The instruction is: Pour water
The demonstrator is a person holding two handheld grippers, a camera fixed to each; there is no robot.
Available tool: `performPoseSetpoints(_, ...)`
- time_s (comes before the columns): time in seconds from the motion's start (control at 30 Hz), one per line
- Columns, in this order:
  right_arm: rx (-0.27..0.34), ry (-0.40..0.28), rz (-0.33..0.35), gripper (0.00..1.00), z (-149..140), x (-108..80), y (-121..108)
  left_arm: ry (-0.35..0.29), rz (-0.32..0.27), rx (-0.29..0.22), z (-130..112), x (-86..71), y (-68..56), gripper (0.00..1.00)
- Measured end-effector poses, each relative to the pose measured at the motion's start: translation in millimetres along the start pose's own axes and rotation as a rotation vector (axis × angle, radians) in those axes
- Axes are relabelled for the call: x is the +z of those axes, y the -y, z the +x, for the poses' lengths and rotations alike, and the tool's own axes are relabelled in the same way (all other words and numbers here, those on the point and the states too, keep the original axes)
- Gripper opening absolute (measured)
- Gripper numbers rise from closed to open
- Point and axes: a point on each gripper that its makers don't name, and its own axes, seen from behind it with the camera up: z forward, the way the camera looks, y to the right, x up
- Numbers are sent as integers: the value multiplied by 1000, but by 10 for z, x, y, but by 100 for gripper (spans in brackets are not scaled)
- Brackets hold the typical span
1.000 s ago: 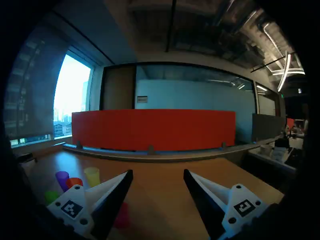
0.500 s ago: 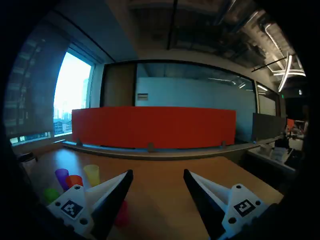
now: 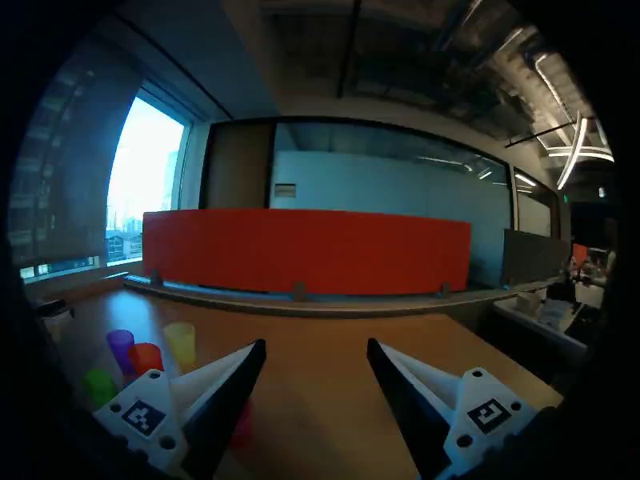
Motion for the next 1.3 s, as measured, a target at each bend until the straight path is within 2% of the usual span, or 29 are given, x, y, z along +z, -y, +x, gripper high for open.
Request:
performPoseSetpoints(0.9, 18, -8, -11, 98, -11, -54, -117, 47, 1, 2, -108, 51, 11, 86)
performPoseSetpoints(1.3, 1, -24, -24, 98, 3, -115, -180, 51, 3, 3, -129, 51, 10, 87)
